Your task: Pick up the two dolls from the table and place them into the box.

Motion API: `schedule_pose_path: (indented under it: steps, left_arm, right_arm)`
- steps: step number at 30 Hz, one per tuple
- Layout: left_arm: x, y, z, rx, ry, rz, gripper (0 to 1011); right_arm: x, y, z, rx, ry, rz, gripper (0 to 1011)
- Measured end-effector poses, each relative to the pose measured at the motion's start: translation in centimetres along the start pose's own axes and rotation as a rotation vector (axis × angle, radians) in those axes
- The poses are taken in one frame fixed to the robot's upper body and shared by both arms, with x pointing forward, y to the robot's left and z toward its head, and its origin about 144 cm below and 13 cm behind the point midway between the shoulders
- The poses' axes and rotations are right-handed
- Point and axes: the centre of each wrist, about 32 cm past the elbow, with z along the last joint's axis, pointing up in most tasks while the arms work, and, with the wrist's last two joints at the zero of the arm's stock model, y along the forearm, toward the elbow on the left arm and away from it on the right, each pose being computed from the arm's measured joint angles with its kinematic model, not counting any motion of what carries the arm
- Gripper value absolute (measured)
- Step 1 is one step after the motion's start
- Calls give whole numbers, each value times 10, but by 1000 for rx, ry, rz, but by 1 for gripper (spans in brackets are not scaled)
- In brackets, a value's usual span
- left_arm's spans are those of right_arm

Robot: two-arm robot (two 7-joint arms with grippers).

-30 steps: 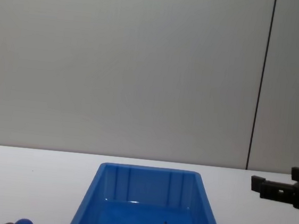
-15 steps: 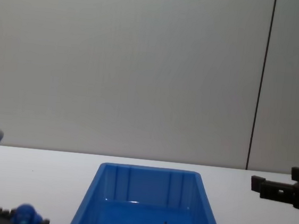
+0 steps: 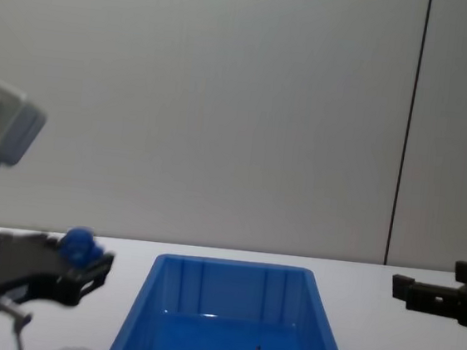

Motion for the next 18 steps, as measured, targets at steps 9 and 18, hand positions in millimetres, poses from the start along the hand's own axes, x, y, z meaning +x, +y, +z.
schedule_pose_path:
  steps: [9,18]
  left_arm:
    - [-9,-24,24,-83,-41,-84,518]
    - [-21,-44,38,-145,-61,-177,781]
  right_arm:
    - [0,0,0,0,0,0,1001]
    - [0,0,0,0,0,0,1001]
